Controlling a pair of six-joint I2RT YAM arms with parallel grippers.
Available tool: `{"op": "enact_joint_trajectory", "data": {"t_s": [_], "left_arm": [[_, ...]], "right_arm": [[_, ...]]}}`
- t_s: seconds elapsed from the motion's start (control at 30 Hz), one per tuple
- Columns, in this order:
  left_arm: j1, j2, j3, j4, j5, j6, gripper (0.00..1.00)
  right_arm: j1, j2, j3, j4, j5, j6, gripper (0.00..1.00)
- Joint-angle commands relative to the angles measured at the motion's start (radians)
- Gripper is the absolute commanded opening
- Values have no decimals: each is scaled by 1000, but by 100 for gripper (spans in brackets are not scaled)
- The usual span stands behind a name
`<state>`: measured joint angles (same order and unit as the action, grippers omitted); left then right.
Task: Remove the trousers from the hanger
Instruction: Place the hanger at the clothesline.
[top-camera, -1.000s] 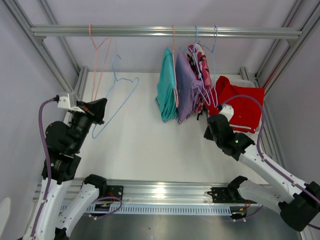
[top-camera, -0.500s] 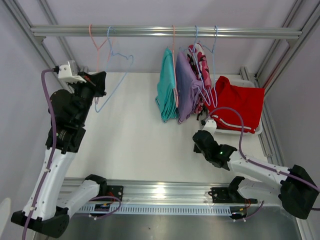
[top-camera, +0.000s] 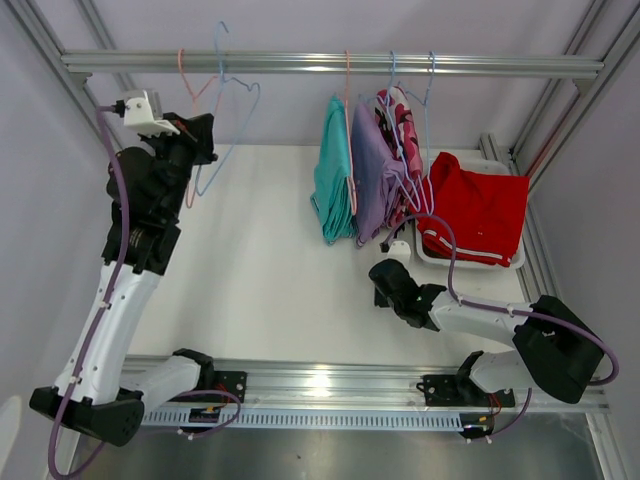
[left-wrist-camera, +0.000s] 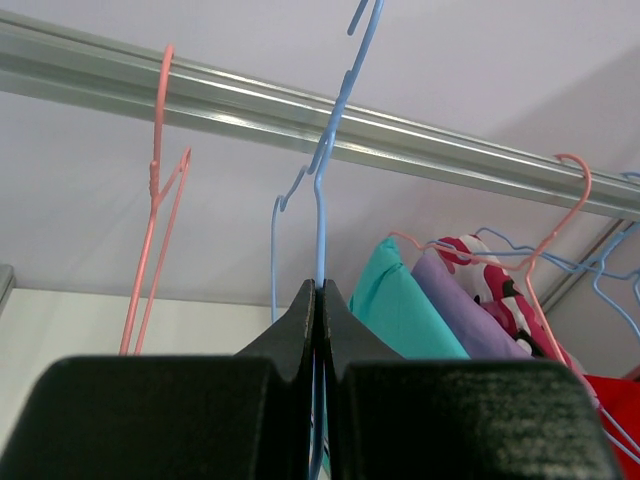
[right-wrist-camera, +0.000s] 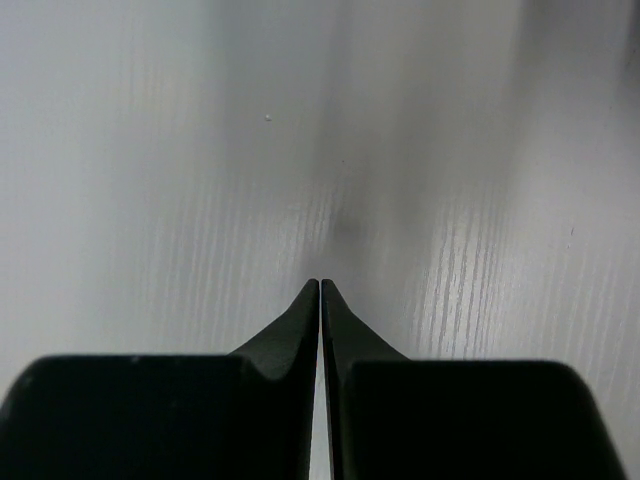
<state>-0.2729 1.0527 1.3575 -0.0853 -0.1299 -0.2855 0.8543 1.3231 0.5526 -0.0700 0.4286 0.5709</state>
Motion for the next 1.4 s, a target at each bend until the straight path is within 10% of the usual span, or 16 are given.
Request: {"op": "enact_joint_trajectory", "data": {"t_s": [0.0,1.37], "left_arm": [[-3,35,48,65,-19,31,1],[-54,-91,-248,16,16,20,8]], "right_arm": [[3,2,38,59,-2,-14,6],[-4,-13,6,90,-53,-14,13]]}}
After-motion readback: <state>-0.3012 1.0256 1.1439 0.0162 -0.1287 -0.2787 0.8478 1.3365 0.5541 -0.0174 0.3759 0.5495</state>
